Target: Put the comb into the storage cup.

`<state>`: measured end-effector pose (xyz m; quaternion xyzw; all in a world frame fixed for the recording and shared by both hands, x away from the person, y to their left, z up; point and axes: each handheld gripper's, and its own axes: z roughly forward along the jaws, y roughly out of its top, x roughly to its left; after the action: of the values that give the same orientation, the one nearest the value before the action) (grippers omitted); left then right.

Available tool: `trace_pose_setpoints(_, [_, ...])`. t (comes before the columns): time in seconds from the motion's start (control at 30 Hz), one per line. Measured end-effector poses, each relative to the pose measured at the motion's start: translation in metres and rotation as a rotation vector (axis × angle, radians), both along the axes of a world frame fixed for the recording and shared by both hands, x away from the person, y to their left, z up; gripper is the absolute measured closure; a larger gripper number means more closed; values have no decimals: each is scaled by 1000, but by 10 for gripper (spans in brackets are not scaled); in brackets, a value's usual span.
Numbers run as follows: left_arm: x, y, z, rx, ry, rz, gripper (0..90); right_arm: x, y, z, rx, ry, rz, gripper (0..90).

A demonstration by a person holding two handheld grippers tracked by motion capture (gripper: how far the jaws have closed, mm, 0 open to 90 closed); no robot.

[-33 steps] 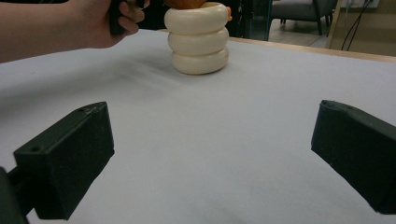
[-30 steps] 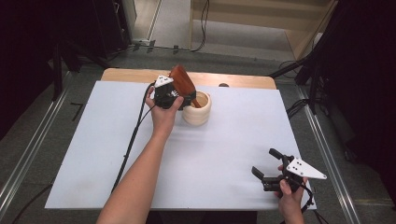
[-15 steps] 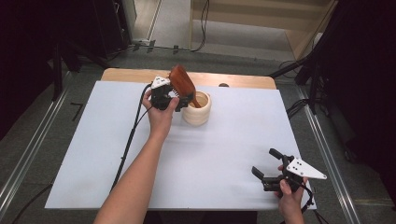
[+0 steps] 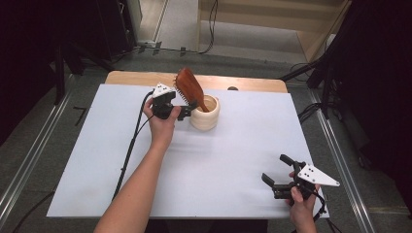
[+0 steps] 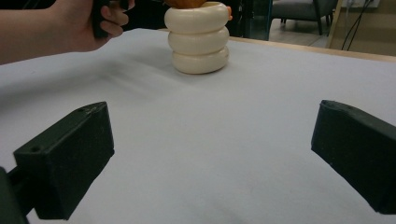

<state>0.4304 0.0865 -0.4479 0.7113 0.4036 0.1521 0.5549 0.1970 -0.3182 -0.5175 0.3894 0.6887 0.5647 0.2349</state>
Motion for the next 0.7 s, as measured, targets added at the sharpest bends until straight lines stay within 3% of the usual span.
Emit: trace_pose_setpoints(0.7, [-33,21,-6,18,-31,-31,0,0,1,0,-2,1,1,0])
